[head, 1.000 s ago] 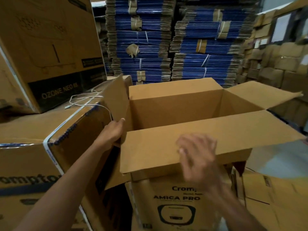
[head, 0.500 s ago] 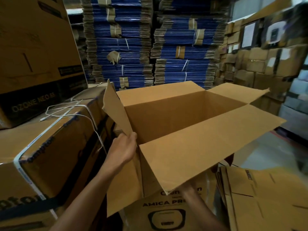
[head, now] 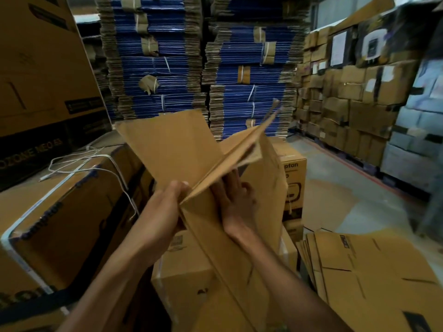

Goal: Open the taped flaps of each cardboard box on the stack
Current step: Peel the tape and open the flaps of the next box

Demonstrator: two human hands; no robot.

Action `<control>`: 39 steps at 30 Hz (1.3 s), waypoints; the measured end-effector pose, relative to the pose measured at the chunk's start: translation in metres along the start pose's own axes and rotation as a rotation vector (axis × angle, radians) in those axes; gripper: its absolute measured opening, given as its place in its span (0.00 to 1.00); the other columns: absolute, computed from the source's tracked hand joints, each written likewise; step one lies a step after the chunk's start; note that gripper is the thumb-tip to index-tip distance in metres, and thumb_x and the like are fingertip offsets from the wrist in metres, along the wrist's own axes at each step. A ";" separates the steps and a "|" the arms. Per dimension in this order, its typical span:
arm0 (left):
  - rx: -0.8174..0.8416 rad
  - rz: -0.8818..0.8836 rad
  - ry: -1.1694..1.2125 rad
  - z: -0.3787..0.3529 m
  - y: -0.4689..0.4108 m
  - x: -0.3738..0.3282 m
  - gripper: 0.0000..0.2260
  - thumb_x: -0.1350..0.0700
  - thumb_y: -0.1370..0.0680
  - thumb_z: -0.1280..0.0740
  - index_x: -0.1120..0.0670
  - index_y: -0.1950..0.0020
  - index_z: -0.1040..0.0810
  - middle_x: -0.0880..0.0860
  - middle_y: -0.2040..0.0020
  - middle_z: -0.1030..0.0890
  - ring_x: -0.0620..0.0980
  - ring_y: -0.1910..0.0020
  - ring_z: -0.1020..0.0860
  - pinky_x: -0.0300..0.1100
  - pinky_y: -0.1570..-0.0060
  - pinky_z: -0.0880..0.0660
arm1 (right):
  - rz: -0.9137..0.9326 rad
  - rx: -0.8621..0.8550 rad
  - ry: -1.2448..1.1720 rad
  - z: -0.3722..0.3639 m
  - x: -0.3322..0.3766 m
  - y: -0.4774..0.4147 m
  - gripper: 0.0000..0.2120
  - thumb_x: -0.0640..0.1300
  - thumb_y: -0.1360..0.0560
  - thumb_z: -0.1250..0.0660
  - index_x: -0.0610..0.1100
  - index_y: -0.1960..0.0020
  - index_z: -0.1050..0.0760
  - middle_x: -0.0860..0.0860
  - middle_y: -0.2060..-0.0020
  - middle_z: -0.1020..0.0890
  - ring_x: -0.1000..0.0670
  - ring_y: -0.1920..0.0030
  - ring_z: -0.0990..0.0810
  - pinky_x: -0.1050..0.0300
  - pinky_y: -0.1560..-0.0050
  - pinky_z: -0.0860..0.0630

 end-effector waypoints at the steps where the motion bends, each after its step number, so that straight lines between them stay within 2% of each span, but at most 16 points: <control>1: 0.012 -0.010 0.030 -0.003 0.001 0.000 0.24 0.47 0.14 0.48 0.63 0.53 0.22 0.54 0.64 0.22 0.53 0.61 0.23 0.47 0.57 0.27 | -0.049 0.030 0.056 -0.001 0.006 0.010 0.34 0.74 0.24 0.55 0.65 0.21 0.45 0.58 0.20 0.41 0.48 0.24 0.42 0.38 0.28 0.45; 3: 0.058 0.001 0.145 -0.010 0.005 0.006 0.24 0.40 0.15 0.49 0.52 0.41 0.18 0.51 0.52 0.14 0.52 0.50 0.16 0.49 0.51 0.22 | -0.061 0.124 0.085 0.000 0.008 0.006 0.34 0.75 0.24 0.57 0.69 0.20 0.53 0.60 0.18 0.49 0.48 0.22 0.45 0.35 0.27 0.49; 5: 0.100 0.002 0.287 -0.014 0.012 0.019 0.22 0.34 0.21 0.46 0.39 0.34 0.22 0.48 0.39 0.16 0.51 0.41 0.17 0.52 0.48 0.19 | -0.015 0.133 0.122 -0.002 -0.002 0.016 0.33 0.75 0.24 0.57 0.68 0.20 0.53 0.59 0.18 0.49 0.47 0.23 0.44 0.37 0.28 0.47; 7: 0.081 0.020 0.300 -0.015 0.015 0.030 0.25 0.34 0.25 0.33 0.38 0.29 0.28 0.47 0.35 0.18 0.51 0.39 0.18 0.51 0.50 0.17 | -0.038 0.147 0.131 0.000 -0.004 0.007 0.33 0.75 0.22 0.55 0.68 0.20 0.54 0.59 0.18 0.50 0.46 0.23 0.44 0.40 0.29 0.46; 9: 0.006 0.054 0.230 -0.013 0.015 0.032 0.20 0.42 0.24 0.28 0.39 0.33 0.26 0.47 0.41 0.15 0.48 0.46 0.15 0.48 0.55 0.17 | -0.054 0.212 0.173 -0.001 0.000 0.013 0.31 0.73 0.21 0.54 0.68 0.20 0.53 0.59 0.18 0.51 0.46 0.22 0.45 0.40 0.28 0.46; 11: -0.089 0.094 0.198 -0.010 0.014 0.027 0.08 0.44 0.18 0.36 0.43 0.43 0.21 0.48 0.52 0.13 0.49 0.54 0.14 0.49 0.58 0.17 | -0.018 0.276 0.205 -0.004 0.005 0.021 0.31 0.73 0.21 0.52 0.68 0.20 0.51 0.59 0.18 0.49 0.46 0.21 0.45 0.38 0.27 0.45; 13: -0.178 0.110 0.240 -0.005 0.009 0.019 0.12 0.47 0.15 0.41 0.48 0.46 0.19 0.52 0.58 0.13 0.52 0.59 0.15 0.48 0.62 0.18 | 0.032 0.249 0.190 0.001 0.022 0.025 0.31 0.70 0.21 0.48 0.63 0.21 0.42 0.56 0.19 0.41 0.46 0.23 0.39 0.37 0.26 0.41; 15: -0.197 0.107 0.287 -0.005 0.004 0.009 0.16 0.48 0.14 0.43 0.53 0.46 0.18 0.56 0.58 0.14 0.54 0.60 0.16 0.47 0.63 0.18 | 0.112 0.116 0.143 0.009 0.044 0.040 0.23 0.61 0.19 0.41 0.54 0.27 0.29 0.55 0.26 0.29 0.49 0.29 0.32 0.40 0.28 0.34; 18: -0.228 0.130 0.402 -0.011 -0.009 -0.008 0.16 0.47 0.14 0.43 0.55 0.48 0.19 0.55 0.63 0.16 0.52 0.64 0.17 0.47 0.59 0.21 | 0.408 -0.156 0.035 0.025 0.081 0.093 0.10 0.46 0.19 0.38 0.45 0.43 0.20 0.51 0.44 0.20 0.52 0.43 0.25 0.53 0.43 0.25; 20: -0.248 0.153 0.521 -0.017 -0.016 -0.018 0.14 0.48 0.14 0.42 0.55 0.50 0.24 0.52 0.68 0.17 0.49 0.66 0.18 0.45 0.62 0.19 | 0.481 -0.100 -0.010 0.029 0.092 0.127 0.08 0.44 0.19 0.38 0.44 0.51 0.21 0.52 0.56 0.21 0.54 0.54 0.23 0.58 0.56 0.25; 22: -0.238 0.160 0.612 -0.029 -0.020 -0.024 0.12 0.49 0.14 0.43 0.54 0.50 0.26 0.54 0.62 0.16 0.52 0.59 0.18 0.54 0.54 0.19 | 0.287 0.028 -0.051 0.027 0.080 0.137 0.08 0.50 0.18 0.36 0.49 0.46 0.20 0.56 0.55 0.19 0.56 0.55 0.20 0.66 0.57 0.27; 24: -0.223 0.176 0.644 -0.046 -0.023 -0.024 0.12 0.48 0.14 0.43 0.53 0.47 0.25 0.55 0.54 0.16 0.53 0.53 0.18 0.56 0.52 0.18 | -0.080 0.042 -0.327 0.034 0.056 0.130 0.22 0.60 0.22 0.34 0.50 0.33 0.24 0.57 0.49 0.16 0.58 0.50 0.16 0.64 0.49 0.23; 26: -0.203 0.152 0.667 -0.061 -0.019 -0.019 0.12 0.47 0.14 0.44 0.52 0.46 0.25 0.55 0.53 0.15 0.53 0.50 0.17 0.56 0.50 0.18 | -0.348 -0.065 -0.855 0.049 0.034 0.123 0.30 0.58 0.24 0.31 0.46 0.26 0.29 0.49 0.40 0.16 0.49 0.43 0.15 0.49 0.38 0.22; 29: -0.176 0.127 0.715 -0.083 -0.011 -0.012 0.13 0.47 0.13 0.45 0.50 0.46 0.23 0.54 0.51 0.15 0.52 0.47 0.17 0.59 0.46 0.19 | -0.440 -0.376 -1.264 0.087 0.021 0.118 0.22 0.52 0.21 0.33 0.47 0.29 0.27 0.42 0.37 0.18 0.41 0.38 0.18 0.40 0.36 0.23; 33: -0.157 0.123 0.768 -0.106 0.000 -0.004 0.09 0.49 0.13 0.44 0.47 0.44 0.25 0.50 0.48 0.16 0.50 0.46 0.18 0.59 0.43 0.21 | -0.483 -0.652 -1.281 0.124 0.004 0.118 0.16 0.52 0.20 0.34 0.45 0.36 0.22 0.41 0.42 0.16 0.42 0.48 0.15 0.45 0.51 0.18; 39: -0.116 0.134 0.872 -0.123 0.006 0.004 0.10 0.53 0.14 0.42 0.50 0.33 0.29 0.52 0.41 0.19 0.50 0.43 0.19 0.50 0.52 0.19 | -0.419 -0.716 -1.143 0.150 0.000 0.116 0.06 0.46 0.17 0.38 0.46 0.48 0.24 0.46 0.52 0.14 0.46 0.51 0.16 0.50 0.55 0.20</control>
Point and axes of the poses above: each hand's wrist, its own y-axis away from the middle knuckle, its own z-axis out of the back of the hand, x = y × z, the point moved 3 cm from there along -y, towards the middle knuckle
